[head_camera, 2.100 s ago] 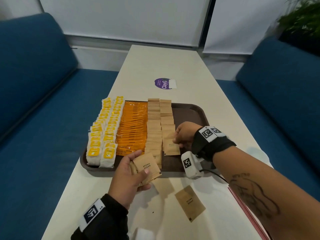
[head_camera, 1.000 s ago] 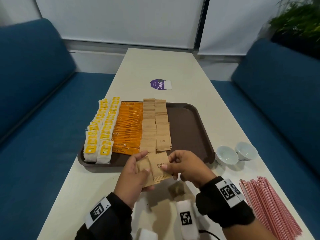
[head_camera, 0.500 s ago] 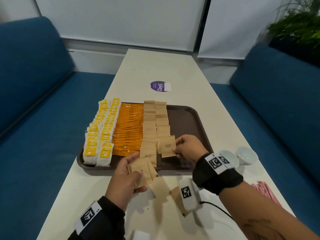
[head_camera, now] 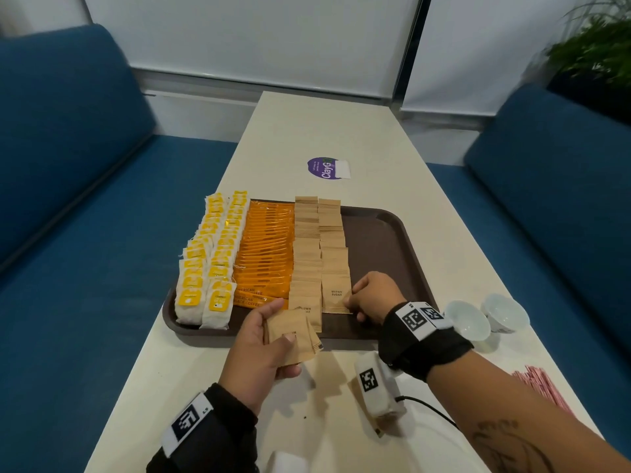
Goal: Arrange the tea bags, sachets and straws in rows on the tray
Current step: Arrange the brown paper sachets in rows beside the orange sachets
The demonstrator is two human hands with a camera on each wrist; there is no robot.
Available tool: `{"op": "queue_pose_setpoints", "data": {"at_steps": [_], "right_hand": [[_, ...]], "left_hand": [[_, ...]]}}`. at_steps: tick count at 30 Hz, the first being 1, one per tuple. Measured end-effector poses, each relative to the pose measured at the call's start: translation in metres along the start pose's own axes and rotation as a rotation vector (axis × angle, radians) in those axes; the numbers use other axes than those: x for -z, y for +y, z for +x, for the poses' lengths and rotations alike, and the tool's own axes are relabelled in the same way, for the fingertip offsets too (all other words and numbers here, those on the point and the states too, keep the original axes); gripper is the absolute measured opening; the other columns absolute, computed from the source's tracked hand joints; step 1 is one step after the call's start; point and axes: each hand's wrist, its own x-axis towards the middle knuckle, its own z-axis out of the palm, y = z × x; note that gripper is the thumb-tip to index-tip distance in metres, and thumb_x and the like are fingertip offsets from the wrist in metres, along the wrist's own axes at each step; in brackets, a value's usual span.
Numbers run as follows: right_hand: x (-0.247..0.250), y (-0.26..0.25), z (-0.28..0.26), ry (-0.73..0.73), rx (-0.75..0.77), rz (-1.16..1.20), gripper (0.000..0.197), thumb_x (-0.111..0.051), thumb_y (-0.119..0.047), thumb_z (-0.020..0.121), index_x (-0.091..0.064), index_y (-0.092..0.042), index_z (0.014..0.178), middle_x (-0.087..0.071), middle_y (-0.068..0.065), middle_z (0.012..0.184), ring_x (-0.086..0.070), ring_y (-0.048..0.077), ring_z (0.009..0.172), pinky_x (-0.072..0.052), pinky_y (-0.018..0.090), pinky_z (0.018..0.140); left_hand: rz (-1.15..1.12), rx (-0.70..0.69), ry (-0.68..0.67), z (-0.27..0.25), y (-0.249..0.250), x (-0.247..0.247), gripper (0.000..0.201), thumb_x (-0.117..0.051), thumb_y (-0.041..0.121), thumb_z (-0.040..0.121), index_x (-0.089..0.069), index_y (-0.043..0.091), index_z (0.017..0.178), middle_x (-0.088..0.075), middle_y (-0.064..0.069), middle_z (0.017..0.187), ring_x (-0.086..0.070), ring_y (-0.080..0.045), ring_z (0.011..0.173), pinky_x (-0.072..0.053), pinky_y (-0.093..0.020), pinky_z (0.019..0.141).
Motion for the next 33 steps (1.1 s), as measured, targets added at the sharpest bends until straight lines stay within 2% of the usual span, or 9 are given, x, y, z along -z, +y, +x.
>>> {"op": "queue_pose_setpoints", "data": {"at_steps": [4,7,11,15,18,22,25,29,33], "right_hand": [[0.006,0.002,-0.007,-0.001,0.084,0.043,0.013,-0.067,-0.016,0.086,-0.055,-0.015,0.088,-0.069,0.012,0.096,-0.050,0.013,0.053,-0.052,0.029,0.064],[0.018,0.002,-0.025,-0.035,0.204,0.099,0.013,-0.066,-0.023,0.087,-0.058,-0.014,0.092,-0.066,0.004,0.080,-0.050,0.010,0.052,-0.047,0.021,0.054],[0.028,0.005,-0.060,-0.201,0.333,0.143,0.018,-0.071,-0.026,0.083,-0.059,-0.014,0.088,-0.059,-0.003,0.066,-0.050,0.005,0.049,-0.043,0.017,0.049],[0.017,0.020,-0.077,-0.287,0.349,0.167,0.023,-0.077,-0.023,0.076,-0.057,-0.015,0.084,-0.061,-0.006,0.061,-0.050,0.003,0.045,-0.034,0.014,0.039],[0.006,0.032,-0.081,-0.297,0.346,0.246,0.022,-0.075,-0.019,0.079,-0.054,-0.015,0.077,-0.060,-0.003,0.057,-0.050,0.006,0.046,-0.033,0.015,0.039],[0.002,0.039,-0.083,-0.258,0.335,0.349,0.020,-0.072,-0.012,0.082,-0.053,-0.012,0.075,-0.058,0.000,0.058,-0.049,0.007,0.041,-0.033,0.013,0.037],[0.003,0.039,-0.081,-0.230,0.300,0.412,0.015,-0.063,-0.013,0.089,-0.051,-0.010,0.080,-0.063,0.001,0.066,-0.048,0.008,0.037,-0.033,0.014,0.034],[0.006,0.039,-0.072,-0.132,0.256,0.419,0.012,-0.051,-0.020,0.097,-0.048,-0.012,0.087,-0.062,-0.002,0.063,-0.048,0.010,0.036,-0.030,0.017,0.033],[0.010,0.042,-0.053,-0.012,0.237,0.333,0.004,-0.051,-0.015,0.096,-0.049,-0.018,0.098,-0.065,0.007,0.099,-0.057,0.011,0.051,-0.043,0.018,0.044]], "left_hand": [[0.038,-0.028,-0.016,-0.001,0.000,-0.003,0.046,-0.055,-0.003,0.088,-0.047,0.032,0.116,-0.056,0.000,0.117,-0.062,-0.027,0.096,-0.051,-0.022,0.047],[0.051,-0.055,-0.020,-0.003,0.001,-0.005,0.047,-0.056,-0.004,0.087,-0.046,0.031,0.117,-0.058,0.000,0.115,-0.064,-0.026,0.089,-0.049,-0.021,0.044],[0.050,-0.072,-0.023,-0.007,0.002,-0.014,0.051,-0.059,-0.006,0.084,-0.044,0.031,0.117,-0.059,0.005,0.113,-0.064,-0.021,0.087,-0.046,-0.020,0.040],[0.104,-0.098,-0.050,-0.010,0.001,-0.023,0.060,-0.066,-0.006,0.079,-0.041,0.031,0.120,-0.062,0.006,0.111,-0.064,-0.019,0.088,-0.043,-0.020,0.040],[0.155,-0.104,-0.046,-0.013,-0.002,-0.027,0.064,-0.070,-0.005,0.075,-0.042,0.032,0.119,-0.062,0.005,0.108,-0.063,-0.018,0.085,-0.042,-0.023,0.044],[0.166,-0.080,-0.023,-0.018,-0.003,-0.031,0.031,-0.056,0.003,0.089,-0.055,0.027,0.108,-0.066,0.002,0.099,-0.064,-0.016,0.078,-0.045,-0.021,0.043],[0.172,-0.041,-0.019,-0.019,-0.002,-0.028,0.032,-0.044,0.000,0.093,-0.061,0.027,0.097,-0.070,-0.001,0.093,-0.065,-0.016,0.071,-0.046,-0.020,0.042],[0.212,-0.074,-0.002,-0.020,0.000,-0.018,0.025,-0.048,0.003,0.093,-0.060,0.024,0.095,-0.070,-0.003,0.096,-0.065,-0.020,0.073,-0.042,-0.018,0.040],[0.163,-0.078,0.009,-0.018,0.004,-0.011,0.014,-0.052,0.003,0.091,-0.059,0.014,0.096,-0.068,-0.006,0.097,-0.061,-0.017,0.074,-0.039,-0.013,0.039]]}}
